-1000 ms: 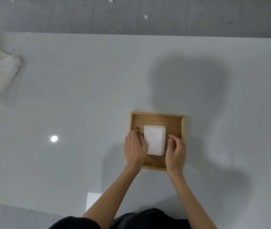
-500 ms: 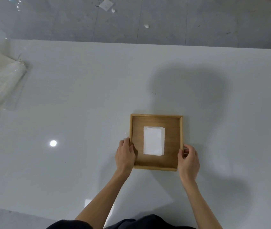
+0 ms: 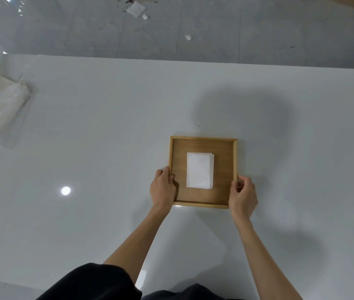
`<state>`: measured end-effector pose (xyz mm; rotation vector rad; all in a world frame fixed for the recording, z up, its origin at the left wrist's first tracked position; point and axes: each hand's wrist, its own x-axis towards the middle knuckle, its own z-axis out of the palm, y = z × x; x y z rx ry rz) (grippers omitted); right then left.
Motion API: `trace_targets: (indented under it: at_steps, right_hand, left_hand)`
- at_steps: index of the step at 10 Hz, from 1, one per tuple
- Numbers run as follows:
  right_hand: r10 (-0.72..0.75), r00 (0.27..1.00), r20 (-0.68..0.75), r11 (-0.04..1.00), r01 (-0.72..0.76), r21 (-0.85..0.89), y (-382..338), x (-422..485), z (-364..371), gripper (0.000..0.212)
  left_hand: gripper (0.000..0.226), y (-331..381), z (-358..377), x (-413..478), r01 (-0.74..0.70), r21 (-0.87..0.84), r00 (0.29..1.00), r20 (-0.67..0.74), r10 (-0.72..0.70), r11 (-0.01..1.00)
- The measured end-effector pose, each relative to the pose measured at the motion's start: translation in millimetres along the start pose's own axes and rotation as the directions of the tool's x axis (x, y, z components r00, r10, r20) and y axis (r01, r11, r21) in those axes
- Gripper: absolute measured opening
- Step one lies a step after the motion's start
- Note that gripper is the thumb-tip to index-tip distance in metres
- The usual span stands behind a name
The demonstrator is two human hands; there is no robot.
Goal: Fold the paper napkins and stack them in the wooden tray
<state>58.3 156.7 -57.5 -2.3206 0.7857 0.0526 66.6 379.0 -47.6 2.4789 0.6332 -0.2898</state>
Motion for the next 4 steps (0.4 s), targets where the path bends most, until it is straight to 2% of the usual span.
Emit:
trace_targets:
  at_steps: [2, 3, 4]
  right_hand:
    - [0.025, 0.996, 0.091, 0.999, -0.023, -0.024, -7.9, -2.0, -7.1, 0.019]
    - [0.056, 0.966, 0.254, 0.998, -0.052, -0.026, -16.1, 0.3, -28.6, 0.032]
    - [0.019, 0.935, 0.353, 0.999, -0.005, -0.042, -15.1, 3.5, -48.6, 0.049]
  left_hand:
    - [0.012, 9.0, -14.1, -0.6, 0.004, 0.036, 0.996, 0.088, -0.007, 0.999]
    - [0.018, 14.7, -37.0, -1.1, -0.012, -0.005, 0.971, 0.239, 0.013, 1.0]
    - [0.035, 12.9, -58.3, -4.9, -0.056, 0.002, 0.957, 0.284, 0.054, 0.998]
